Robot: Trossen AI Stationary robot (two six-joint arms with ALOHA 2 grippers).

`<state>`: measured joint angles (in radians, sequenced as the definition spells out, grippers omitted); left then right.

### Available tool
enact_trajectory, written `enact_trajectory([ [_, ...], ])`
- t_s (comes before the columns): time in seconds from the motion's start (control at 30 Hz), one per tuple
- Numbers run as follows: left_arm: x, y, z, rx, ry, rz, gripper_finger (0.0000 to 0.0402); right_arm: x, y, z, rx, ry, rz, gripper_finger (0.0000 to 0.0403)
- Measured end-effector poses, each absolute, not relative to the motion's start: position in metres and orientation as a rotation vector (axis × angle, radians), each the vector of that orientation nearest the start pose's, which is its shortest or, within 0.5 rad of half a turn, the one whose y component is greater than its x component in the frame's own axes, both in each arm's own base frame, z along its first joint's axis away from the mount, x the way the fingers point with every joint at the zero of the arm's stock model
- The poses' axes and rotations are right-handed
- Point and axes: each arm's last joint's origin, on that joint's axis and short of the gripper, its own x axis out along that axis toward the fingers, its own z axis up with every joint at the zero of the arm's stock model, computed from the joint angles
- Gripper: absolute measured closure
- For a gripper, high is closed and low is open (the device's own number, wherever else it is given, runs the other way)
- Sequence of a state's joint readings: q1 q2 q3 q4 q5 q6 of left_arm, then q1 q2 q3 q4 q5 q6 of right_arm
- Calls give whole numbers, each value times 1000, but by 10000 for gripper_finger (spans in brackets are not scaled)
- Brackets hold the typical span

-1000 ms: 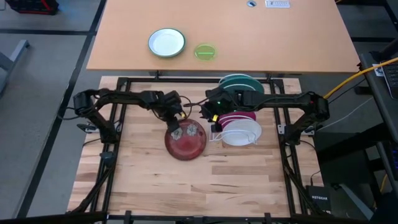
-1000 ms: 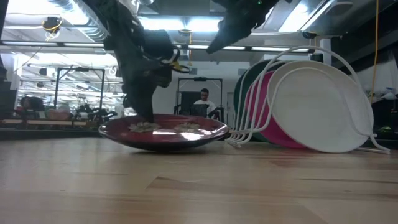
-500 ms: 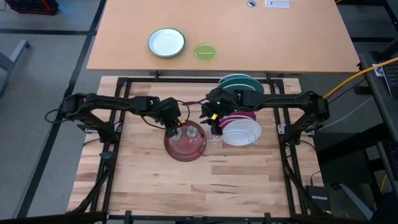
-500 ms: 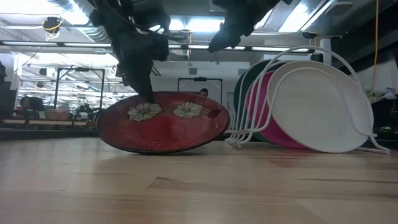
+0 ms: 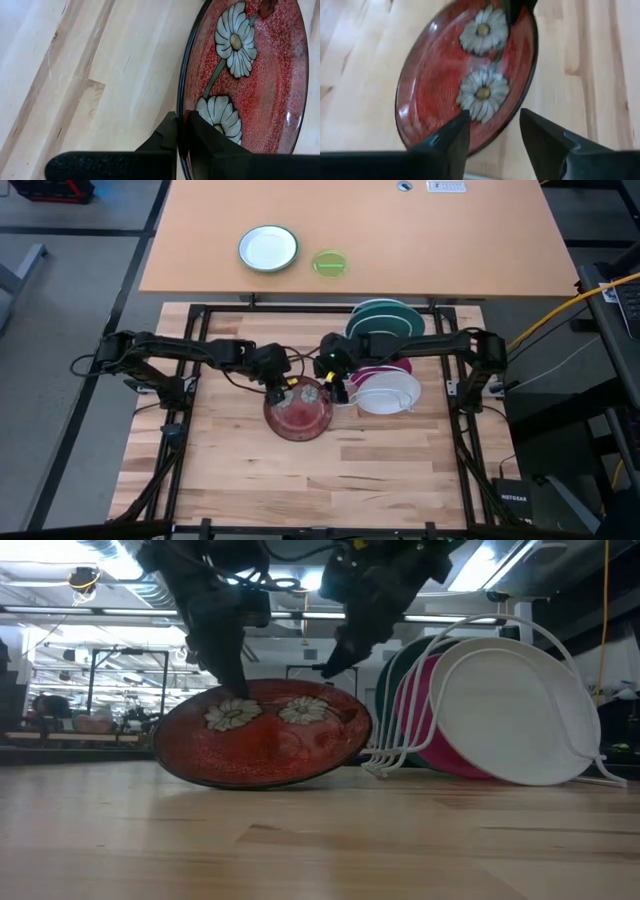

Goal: Sort dishes
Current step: Put the red plate in the dish rack

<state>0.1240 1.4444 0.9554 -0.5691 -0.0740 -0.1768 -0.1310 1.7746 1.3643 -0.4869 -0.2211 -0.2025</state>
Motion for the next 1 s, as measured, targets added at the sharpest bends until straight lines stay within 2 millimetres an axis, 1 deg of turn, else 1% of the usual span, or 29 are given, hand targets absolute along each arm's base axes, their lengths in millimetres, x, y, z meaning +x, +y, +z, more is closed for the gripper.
enact_trajectory([
  [0.07,277,34,219,-179,1040,270,394,383,-44,240,-33,865,173,217],
  [0.23,278,27,220,-154,1032,283,394,387,-45,237,-35,855,170,199],
  [0.53,279,16,222,-114,1004,319,394,387,-45,237,61,863,127,193],
  [0.67,277,10,231,-105,948,331,394,388,-45,233,94,872,121,193],
  [0.87,268,2,248,-58,865,388,395,392,-44,225,124,886,138,193],
  [1.0,264,-3,255,-32,828,419,396,395,-43,227,136,845,184,193],
])
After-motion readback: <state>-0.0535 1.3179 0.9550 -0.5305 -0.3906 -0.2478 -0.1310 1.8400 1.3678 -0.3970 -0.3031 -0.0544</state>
